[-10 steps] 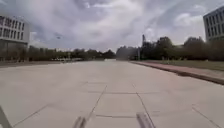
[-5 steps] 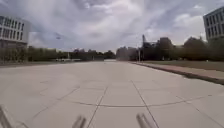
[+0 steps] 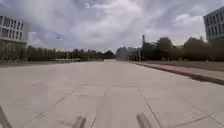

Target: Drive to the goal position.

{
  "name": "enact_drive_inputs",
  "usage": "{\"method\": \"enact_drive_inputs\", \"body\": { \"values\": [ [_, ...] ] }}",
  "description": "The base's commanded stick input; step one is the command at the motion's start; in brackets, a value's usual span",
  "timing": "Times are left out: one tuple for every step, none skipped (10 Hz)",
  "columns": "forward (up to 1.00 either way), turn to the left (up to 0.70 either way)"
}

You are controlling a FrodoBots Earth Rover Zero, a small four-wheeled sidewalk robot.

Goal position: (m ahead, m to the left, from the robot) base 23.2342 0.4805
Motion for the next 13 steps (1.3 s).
{"method": "enact_drive_inputs", "body": {
  "values": [
    [1.00, 0.00],
    [1.00, 0.00],
    [1.00, 0.00],
    [1.00, 0.00],
    [1.00, 0.00],
    [1.00, 0.00],
    [1.00, 0.00],
    [1.00, 0.00],
    [1.00, 0.00],
    [1.00, 0.00],
    [1.00, 0.00],
    [1.00, 0.00],
    [1.00, 0.00]
  ]
}}
